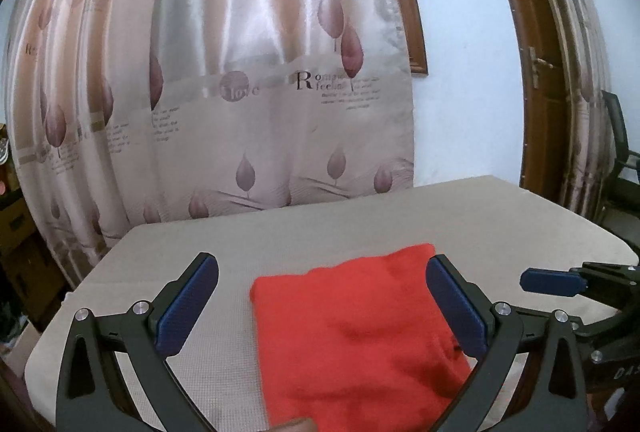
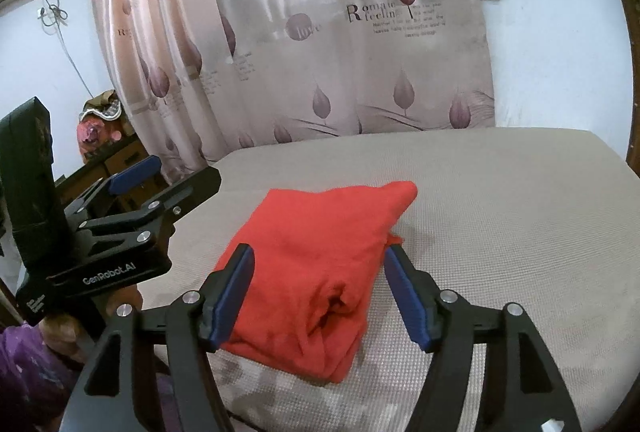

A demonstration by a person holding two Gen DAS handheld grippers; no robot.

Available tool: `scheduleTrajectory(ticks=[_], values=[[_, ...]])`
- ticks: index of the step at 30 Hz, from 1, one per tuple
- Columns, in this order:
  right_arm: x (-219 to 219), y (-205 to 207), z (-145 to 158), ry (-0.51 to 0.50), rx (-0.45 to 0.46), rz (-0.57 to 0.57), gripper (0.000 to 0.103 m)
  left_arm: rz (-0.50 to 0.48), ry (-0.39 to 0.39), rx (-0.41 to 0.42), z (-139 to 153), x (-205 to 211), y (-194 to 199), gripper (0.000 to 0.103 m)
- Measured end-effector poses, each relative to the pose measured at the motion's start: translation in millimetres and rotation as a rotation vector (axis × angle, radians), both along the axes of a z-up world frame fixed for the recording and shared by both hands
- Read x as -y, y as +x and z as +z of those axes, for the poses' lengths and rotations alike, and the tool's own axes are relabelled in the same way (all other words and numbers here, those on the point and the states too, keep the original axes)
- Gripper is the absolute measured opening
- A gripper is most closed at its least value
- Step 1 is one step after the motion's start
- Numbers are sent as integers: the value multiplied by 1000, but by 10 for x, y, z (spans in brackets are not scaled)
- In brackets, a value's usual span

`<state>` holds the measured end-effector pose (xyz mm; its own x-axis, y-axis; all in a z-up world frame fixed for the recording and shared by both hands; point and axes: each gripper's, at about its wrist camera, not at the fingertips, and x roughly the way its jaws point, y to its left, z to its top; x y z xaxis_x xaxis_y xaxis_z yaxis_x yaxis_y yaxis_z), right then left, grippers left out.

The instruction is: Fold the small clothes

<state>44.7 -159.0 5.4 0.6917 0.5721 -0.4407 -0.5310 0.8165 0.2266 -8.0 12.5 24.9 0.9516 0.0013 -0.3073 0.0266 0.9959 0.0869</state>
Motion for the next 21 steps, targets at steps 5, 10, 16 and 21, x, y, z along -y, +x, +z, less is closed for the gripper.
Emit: scheduleTrajectory(ticks=[5, 10, 16, 21], values=[[23, -56, 21, -3, 13, -2, 68, -7, 4, 1, 37, 56, -61, 103], [26, -63, 19, -5, 9, -2, 71, -8, 2, -17, 25, 82, -88, 103], [19, -88, 8, -4, 2, 0, 73, 41, -37, -55, -30, 13, -21, 103], [4, -119, 0, -6, 7, -5, 76, 68, -60, -78, -78, -61, -1, 103]])
